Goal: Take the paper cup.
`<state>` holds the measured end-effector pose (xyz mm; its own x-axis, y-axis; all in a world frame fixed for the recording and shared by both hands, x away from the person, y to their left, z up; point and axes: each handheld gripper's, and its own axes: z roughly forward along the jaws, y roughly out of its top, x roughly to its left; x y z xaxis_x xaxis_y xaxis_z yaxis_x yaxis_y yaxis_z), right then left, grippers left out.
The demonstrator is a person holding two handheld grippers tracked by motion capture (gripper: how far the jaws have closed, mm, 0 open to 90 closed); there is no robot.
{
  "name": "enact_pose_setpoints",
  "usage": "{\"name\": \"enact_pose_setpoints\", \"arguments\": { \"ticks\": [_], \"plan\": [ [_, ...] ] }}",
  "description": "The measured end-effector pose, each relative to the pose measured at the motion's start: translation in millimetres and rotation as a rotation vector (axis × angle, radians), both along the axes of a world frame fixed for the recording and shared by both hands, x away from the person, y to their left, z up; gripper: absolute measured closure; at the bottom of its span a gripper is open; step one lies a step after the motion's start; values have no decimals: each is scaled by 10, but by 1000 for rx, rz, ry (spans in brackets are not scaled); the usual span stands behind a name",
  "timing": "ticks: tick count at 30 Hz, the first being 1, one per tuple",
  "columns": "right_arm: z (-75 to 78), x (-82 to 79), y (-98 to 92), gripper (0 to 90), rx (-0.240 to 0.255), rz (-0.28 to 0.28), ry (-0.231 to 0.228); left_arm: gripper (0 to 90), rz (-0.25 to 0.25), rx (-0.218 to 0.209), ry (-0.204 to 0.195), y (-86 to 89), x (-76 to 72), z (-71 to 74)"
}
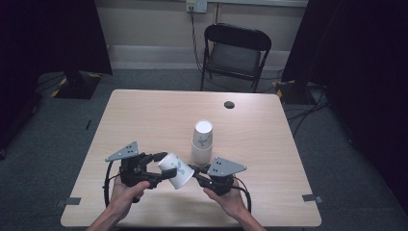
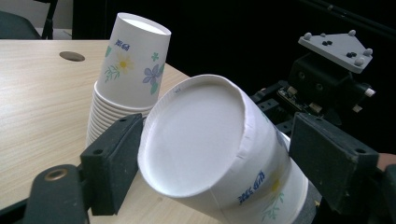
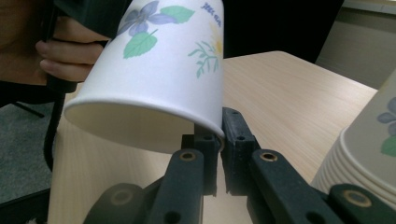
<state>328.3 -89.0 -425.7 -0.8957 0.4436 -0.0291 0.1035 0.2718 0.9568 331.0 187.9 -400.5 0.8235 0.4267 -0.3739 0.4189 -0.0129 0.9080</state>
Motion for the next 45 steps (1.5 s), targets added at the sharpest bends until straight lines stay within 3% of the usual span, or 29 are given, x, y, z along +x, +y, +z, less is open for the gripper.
{"name": "enact_pose_setpoints", "arguments": {
  "ticks": [9, 14, 16, 22, 29, 33, 35, 38, 41, 45],
  "plan": [
    [7, -11, 11, 867, -32, 27, 35, 207, 16, -2, -35, 28, -11, 27],
    [-9, -4, 26, 866, -62, 37, 73, 218, 33, 34, -74, 37, -24, 50],
    [-17, 9, 26, 866, -84, 31, 90, 273, 46, 36, -83, 48, -27, 60],
    [-39, 94, -6, 868, -177, -9, 174, 306, 42, 150, -147, 25, -48, 66],
    [-35, 160, -21, 869, -245, -11, 233, 275, -46, 253, -208, -94, -75, 28],
    [-54, 179, 2, 869, -262, 3, 251, 246, -76, 317, -246, -157, -101, 13],
    [-63, 182, 21, 869, -271, 12, 259, 238, -63, 340, -260, -181, -110, -11],
    [-67, 187, 56, 868, -285, 23, 271, 210, -88, 361, -246, -195, -99, -38],
    [-49, 204, 70, 869, -287, 28, 279, 163, -111, 386, -262, -213, -104, -61],
    [-31, 203, 66, 875, -282, 37, 276, 164, -124, 423, -283, -257, -125, -76]
  ]
}}
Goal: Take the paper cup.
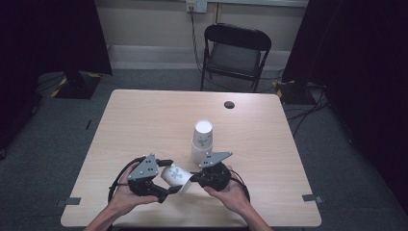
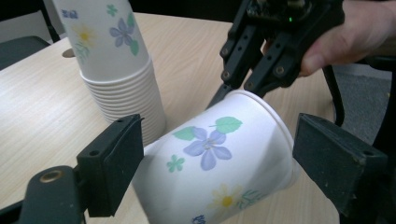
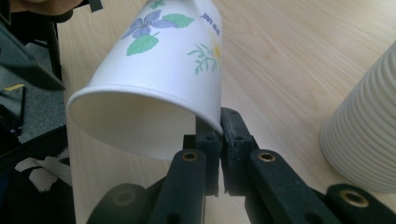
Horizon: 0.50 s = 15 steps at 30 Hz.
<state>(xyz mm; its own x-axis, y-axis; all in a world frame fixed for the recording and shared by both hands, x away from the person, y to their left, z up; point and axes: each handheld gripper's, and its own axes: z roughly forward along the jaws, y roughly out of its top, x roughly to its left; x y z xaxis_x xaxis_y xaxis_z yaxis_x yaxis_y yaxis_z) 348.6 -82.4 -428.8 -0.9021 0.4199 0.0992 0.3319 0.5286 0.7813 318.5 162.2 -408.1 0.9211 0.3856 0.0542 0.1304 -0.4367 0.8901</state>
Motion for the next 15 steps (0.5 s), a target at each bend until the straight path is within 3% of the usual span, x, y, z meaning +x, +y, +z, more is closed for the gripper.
{"name": "enact_pose_setpoints", "arguments": {
  "ticks": [7, 15],
  "plan": [
    [50, -1, -38, 887, 25, -11, -5, 156, -18, 26, -11, -17, -3, -29],
    [75, 21, -92, 892, 53, -17, 15, 140, -60, 111, -64, -65, -43, -96]
  ]
}}
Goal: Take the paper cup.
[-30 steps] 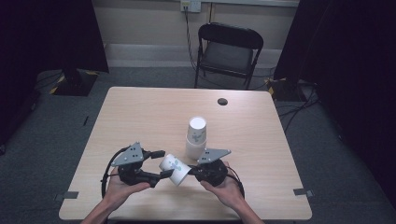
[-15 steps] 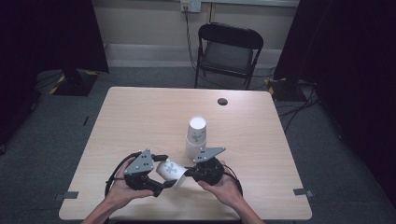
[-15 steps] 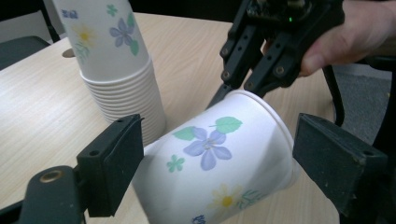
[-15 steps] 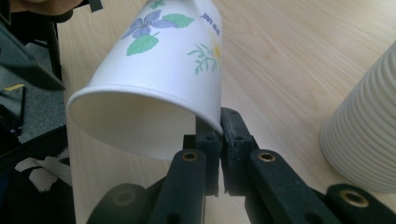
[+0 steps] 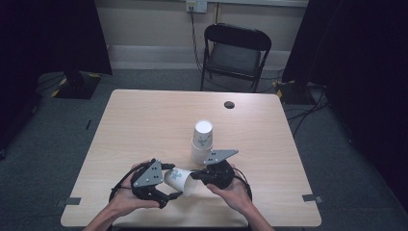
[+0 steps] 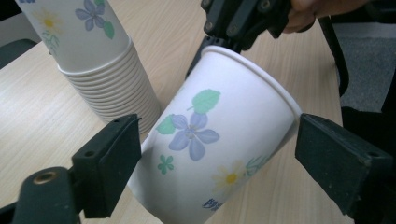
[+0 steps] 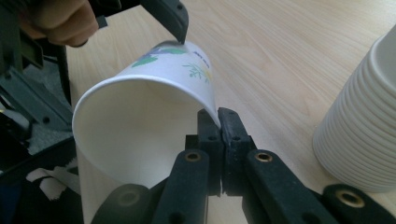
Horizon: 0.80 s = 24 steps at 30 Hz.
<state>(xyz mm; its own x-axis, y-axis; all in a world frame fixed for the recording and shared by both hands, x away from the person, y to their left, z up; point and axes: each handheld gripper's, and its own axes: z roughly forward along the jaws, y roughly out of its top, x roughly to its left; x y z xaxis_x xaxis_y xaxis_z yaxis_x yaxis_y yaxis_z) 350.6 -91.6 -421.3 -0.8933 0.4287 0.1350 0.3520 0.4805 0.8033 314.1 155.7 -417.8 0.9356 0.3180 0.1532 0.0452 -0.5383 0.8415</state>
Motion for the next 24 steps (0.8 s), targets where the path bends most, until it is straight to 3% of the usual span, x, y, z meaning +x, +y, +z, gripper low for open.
{"name": "enact_pose_setpoints", "arguments": {
  "ticks": [7, 10, 16, 20, 24],
  "plan": [
    [26, 6, -31, 895, 44, -10, 17, 134, 19, 89, -54, -80, -44, -74],
    [36, -2, -27, 895, 57, -17, 16, 134, 31, 94, -62, -105, -52, -88],
    [40, 6, -26, 894, 107, -20, 64, 144, 64, 125, -104, -160, -74, -130],
    [53, -28, 14, 893, 90, -25, 42, 160, 81, 121, -98, -169, -79, -146],
    [56, -27, 8, 885, 111, -40, 32, 176, 95, 83, -63, -157, -56, -144]
  ]
}}
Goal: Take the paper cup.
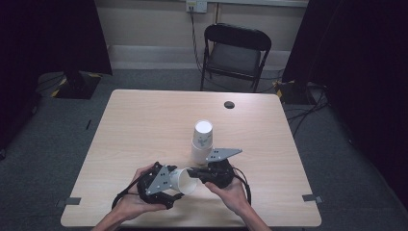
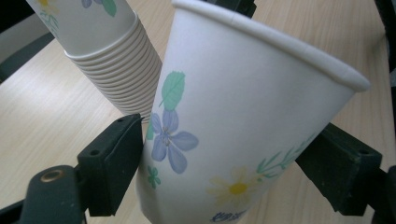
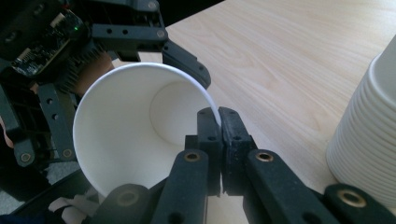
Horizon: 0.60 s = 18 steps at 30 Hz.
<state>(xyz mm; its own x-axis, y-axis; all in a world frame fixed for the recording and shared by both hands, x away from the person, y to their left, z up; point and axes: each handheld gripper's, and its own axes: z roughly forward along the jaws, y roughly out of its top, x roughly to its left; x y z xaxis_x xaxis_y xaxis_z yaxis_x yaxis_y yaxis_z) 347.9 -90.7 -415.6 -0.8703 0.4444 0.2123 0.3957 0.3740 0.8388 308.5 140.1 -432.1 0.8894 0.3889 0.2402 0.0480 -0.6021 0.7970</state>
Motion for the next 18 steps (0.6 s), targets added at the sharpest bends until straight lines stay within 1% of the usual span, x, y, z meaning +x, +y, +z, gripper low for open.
{"name": "enact_pose_setpoints", "arguments": {
  "ticks": [2, 3, 4, 5, 6, 7, 8, 9, 10, 12, 16, 18],
  "plan": [
    [3, -12, -1, 872, 19, -6, -18, 184, 6, -51, 51, 13, 19, 0],
    [5, -14, -5, 868, 28, -8, -22, 186, 6, -90, 88, 25, 35, 1],
    [9, -17, -15, 863, 45, -9, -29, 190, 11, -108, 109, 31, 39, 5],
    [11, -17, -20, 860, 53, -10, -32, 192, 10, -134, 131, 35, 48, 9],
    [13, -16, -26, 860, 61, -13, -35, 196, 5, -142, 144, 48, 61, 19],
    [17, -19, -34, 858, 70, -14, -40, 199, 8, -170, 161, 52, 65, 20],
    [21, -22, -39, 853, 79, -19, -46, 201, 6, -182, 175, 62, 73, 29],
    [24, -25, -46, 851, 90, -23, -50, 204, 4, -203, 192, 66, 81, 33],
    [27, -28, -54, 846, 106, -23, -57, 209, 2, -208, 194, 71, 82, 37],
    [23, -36, -65, 839, 139, -21, -73, 211, 2, -224, 212, 70, 82, 37],
    [21, -47, -68, 829, 164, -17, -86, 225, -7, -238, 240, 61, 87, 20],
    [21, -47, -65, 837, 164, -26, -81, 255, -10, -234, 233, 52, 75, 17]
  ]
}}
